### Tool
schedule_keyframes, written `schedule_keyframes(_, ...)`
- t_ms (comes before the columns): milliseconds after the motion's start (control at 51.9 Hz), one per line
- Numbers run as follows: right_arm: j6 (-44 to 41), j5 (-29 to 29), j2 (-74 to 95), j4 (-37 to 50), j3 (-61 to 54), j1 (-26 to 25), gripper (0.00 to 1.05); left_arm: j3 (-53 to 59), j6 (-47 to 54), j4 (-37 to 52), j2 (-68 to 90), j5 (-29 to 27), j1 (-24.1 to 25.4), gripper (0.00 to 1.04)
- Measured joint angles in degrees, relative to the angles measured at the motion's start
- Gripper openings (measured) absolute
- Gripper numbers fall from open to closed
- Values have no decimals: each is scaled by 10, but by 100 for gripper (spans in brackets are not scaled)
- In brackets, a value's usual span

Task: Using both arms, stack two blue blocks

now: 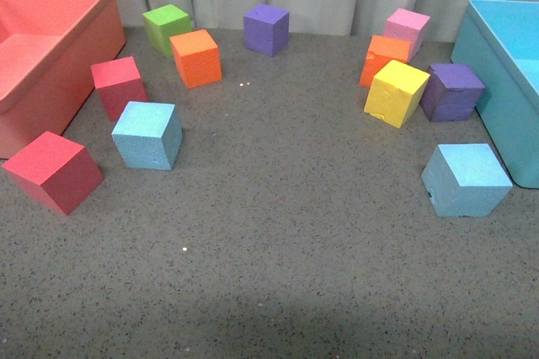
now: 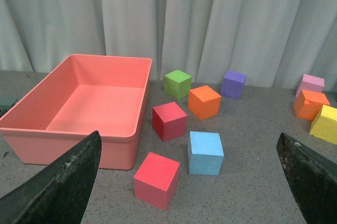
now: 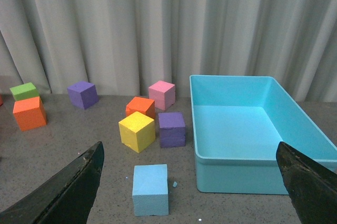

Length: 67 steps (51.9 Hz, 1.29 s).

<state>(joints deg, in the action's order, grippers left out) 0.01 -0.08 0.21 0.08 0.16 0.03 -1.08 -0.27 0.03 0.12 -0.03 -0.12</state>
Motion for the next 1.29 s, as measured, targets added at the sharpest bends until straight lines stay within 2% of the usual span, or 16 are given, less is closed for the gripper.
schedule_keyframes(1292,0,0,0,0,0,0,95,0,0,0,0,0,0,98)
